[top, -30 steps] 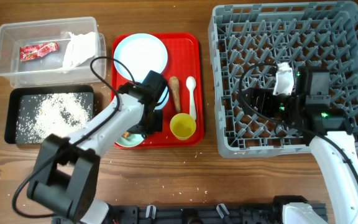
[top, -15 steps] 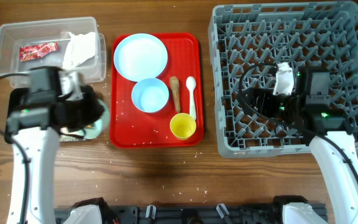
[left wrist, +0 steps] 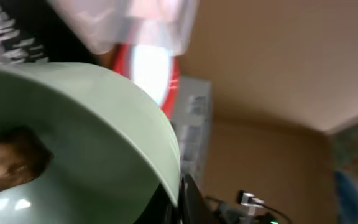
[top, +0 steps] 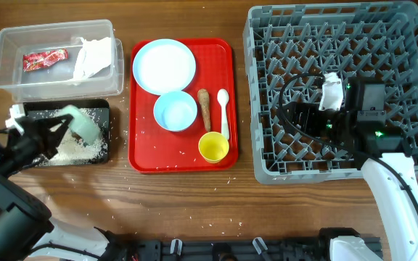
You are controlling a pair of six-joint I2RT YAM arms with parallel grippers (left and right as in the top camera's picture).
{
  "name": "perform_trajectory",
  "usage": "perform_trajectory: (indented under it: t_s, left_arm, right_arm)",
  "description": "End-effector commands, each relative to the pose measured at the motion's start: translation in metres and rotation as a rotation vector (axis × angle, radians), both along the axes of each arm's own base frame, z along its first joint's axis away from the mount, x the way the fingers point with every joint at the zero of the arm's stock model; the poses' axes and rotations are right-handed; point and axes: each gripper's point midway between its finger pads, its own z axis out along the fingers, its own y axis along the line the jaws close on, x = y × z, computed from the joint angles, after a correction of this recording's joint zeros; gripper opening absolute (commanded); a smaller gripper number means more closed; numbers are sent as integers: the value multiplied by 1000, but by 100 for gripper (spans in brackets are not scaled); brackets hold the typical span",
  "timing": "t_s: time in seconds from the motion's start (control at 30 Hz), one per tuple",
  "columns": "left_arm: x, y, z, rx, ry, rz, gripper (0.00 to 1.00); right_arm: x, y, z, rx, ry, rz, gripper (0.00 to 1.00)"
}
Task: Sort waste into correct bins and load items into the dishwasher rack
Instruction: 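Tip the green bowl over the black tray with the left gripper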
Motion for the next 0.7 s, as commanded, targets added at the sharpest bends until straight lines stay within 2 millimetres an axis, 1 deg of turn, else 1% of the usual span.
perform_trajectory:
  t_s: [0.0, 0.17, 0.23, 0.27, 0.33, 0.37, 0.43, 0.5, 0.53, 0.57, 0.6, 0.63, 0.67]
  left_arm:
    - [11, 5, 50, -165, -221, 45, 4]
    - [12, 6, 52, -170, -217, 46, 4]
    - [11, 2, 60, -147, -232, 34, 4]
    - [11, -3, 66, -122, -241, 18, 4]
    - [8, -29, 77, 1, -224, -56, 4]
    - [5, -49, 84, 93, -218, -110, 4]
    - [0, -69, 88, 188, -165, -153, 4]
    - [-7, -90, 83, 338, -68, -191, 4]
    - [-11, -109, 78, 430, 12, -216, 4]
    - [-14, -120, 73, 482, 52, -236, 4]
    - [-18, -138, 60, 581, 126, -279, 4]
    - [-20, -149, 50, 646, 166, -311, 4]
    - [-22, -156, 43, 694, 198, -330, 4]
  right_arm:
    - [5, -1, 5, -11, -23, 5, 100]
    - [5, -1, 5, -10, -24, 5, 100]
    - [6, -1, 6, -10, -28, 5, 100]
    - [6, -1, 7, -10, -32, 5, 100]
    - [6, -1, 7, -10, -32, 5, 100]
    - [7, -1, 7, -10, -33, 5, 100]
    - [7, -1, 7, -10, -32, 5, 100]
    - [7, -1, 7, -10, -34, 5, 100]
    - [7, -1, 7, -11, -37, 5, 100]
    - [7, -1, 7, -11, -37, 6, 100]
    - [7, -1, 7, -11, -37, 5, 100]
    - [7, -1, 7, -11, -37, 6, 100]
    - [7, -1, 7, -10, -37, 5, 100]
